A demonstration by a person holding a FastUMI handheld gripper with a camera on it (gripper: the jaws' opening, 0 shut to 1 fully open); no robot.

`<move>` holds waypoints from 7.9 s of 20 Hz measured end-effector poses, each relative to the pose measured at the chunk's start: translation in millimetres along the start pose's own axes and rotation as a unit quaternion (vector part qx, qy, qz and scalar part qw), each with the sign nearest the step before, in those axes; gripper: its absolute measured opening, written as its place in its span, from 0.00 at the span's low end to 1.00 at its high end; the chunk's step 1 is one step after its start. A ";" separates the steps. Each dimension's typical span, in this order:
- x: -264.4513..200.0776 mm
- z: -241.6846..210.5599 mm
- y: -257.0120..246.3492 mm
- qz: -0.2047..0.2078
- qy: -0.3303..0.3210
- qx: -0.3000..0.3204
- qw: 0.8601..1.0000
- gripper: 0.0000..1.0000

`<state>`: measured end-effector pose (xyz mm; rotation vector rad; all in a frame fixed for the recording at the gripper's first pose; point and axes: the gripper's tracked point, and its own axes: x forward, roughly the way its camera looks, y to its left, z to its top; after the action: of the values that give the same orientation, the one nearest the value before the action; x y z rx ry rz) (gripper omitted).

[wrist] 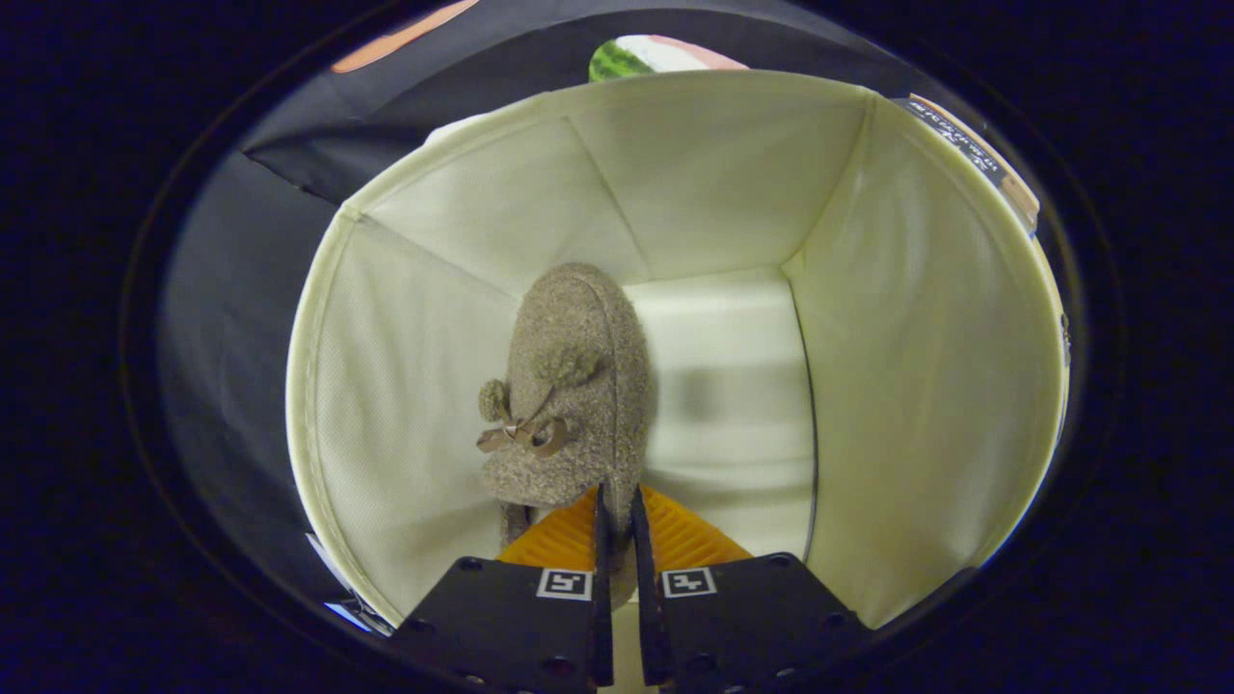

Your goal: Open the storage box then place both shoes into the box .Put the left shoe in first, then the right shoe, with the right side of both shoes facing outward in a uniform manner.

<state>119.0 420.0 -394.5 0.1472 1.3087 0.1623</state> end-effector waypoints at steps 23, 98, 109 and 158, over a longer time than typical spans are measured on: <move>-212.9 37.5 -163.7 0.020 -0.136 -0.103 0.985 0.97; -89.5 15.0 -67.4 -0.056 -0.037 -0.022 0.998 0.01; -91.0 16.8 -66.3 -0.073 -0.047 -0.018 0.996 0.18; -574.2 -32.7 -169.5 -0.076 -0.601 -0.086 0.791 0.97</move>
<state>-50.6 138.6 107.1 -0.0303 0.0108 0.0220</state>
